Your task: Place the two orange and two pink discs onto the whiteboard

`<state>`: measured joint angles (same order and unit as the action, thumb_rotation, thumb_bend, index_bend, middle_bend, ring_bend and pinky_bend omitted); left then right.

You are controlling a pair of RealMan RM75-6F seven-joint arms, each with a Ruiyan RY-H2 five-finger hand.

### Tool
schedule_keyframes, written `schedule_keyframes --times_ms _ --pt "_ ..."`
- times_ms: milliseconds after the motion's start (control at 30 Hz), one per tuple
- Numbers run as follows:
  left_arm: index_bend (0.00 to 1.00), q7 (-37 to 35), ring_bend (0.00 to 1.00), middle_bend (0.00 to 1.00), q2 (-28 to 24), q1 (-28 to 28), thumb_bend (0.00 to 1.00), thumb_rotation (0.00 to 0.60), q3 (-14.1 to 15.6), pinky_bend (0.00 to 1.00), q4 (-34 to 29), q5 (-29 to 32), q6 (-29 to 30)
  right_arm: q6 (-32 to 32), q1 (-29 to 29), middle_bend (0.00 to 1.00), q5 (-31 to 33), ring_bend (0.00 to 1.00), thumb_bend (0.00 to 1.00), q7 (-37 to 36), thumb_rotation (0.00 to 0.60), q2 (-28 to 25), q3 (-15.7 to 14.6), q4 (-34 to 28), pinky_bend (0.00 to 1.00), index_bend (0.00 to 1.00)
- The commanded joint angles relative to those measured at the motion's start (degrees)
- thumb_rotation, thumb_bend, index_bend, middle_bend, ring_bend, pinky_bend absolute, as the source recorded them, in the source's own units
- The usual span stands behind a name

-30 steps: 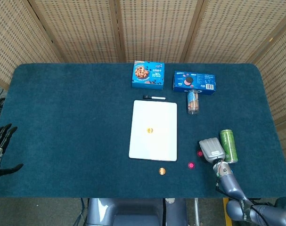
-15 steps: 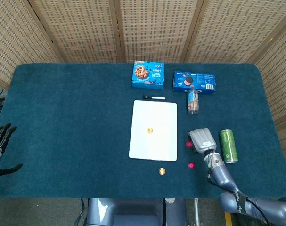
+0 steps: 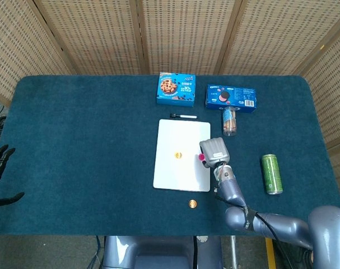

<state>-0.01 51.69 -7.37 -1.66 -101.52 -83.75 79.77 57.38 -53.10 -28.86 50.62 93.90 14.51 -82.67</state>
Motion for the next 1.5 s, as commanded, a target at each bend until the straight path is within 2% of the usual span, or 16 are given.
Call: schedule_keyframes --times_ms 33,233,433,600,800,933,1067,1500 --pt "0.0 -0.51 0.0 0.0 -0.18 0.01 0.0 0.6 -0.01 0.0 0.19 0.14 -0.16 0.87 -1.61 0.97 2.18 1.0 0.28 1.58 0.6 1.66 0.36 1.94 1.0 0.45" --pt "0.0 -0.88 0.0 0.0 -0.34 -0.05 0.0 0.6 0.1 0.0 0.2 -0.23 -0.24 2.0 -1.38 0.97 1.86 1.0 0.26 0.96 0.6 0.88 -0.56 0.29 1.0 0.36" --pt "0.0 -0.77 0.0 0.0 -0.28 0.02 0.0 0.6 0.25 0.0 0.14 -0.8 0.03 4.11 0.22 0.97 -0.91 1.0 0.26 -0.81 0.6 -2.41 -1.86 -5.26 1.0 0.36" --pt "0.0 -0.86 0.0 0.0 -0.29 -0.03 0.0 0.6 0.39 0.0 0.24 -1.06 -0.11 6.01 4.04 0.97 -6.55 1.0 0.26 -3.92 0.6 -7.61 -5.66 -12.85 1.0 0.37" --pt "0.0 -1.09 0.0 0.0 -0.4 0.03 0.0 0.6 0.69 0.0 0.21 -1.84 0.05 8.1 10.41 0.97 -14.92 1.0 0.28 -8.84 0.6 -12.82 -13.05 -18.64 1.0 0.4" --pt "0.0 -0.72 0.0 0.0 -0.31 0.16 0.0 0.6 0.98 0.0 0.11 -2.68 0.42 8.83 14.32 0.97 -20.39 1.0 0.31 -13.32 0.6 -14.07 -16.7 -18.34 1.0 0.4" --pt "0.0 -0.37 0.0 0.0 -0.2 0.27 0.0 0.6 1.16 0.0 0.02 -3.07 0.64 8.71 16.8 0.97 -24.06 1.0 0.32 -16.42 0.6 -14.42 -18.69 -16.59 1.0 0.42" --pt "0.0 0.61 0.0 0.0 0.14 0.38 0.0 0.6 1.25 0.0 -0.15 -3.03 0.8 6.62 20.44 0.97 -28.69 1.0 0.34 -21.06 0.6 -13.67 -19.46 -13.39 1.0 0.42"
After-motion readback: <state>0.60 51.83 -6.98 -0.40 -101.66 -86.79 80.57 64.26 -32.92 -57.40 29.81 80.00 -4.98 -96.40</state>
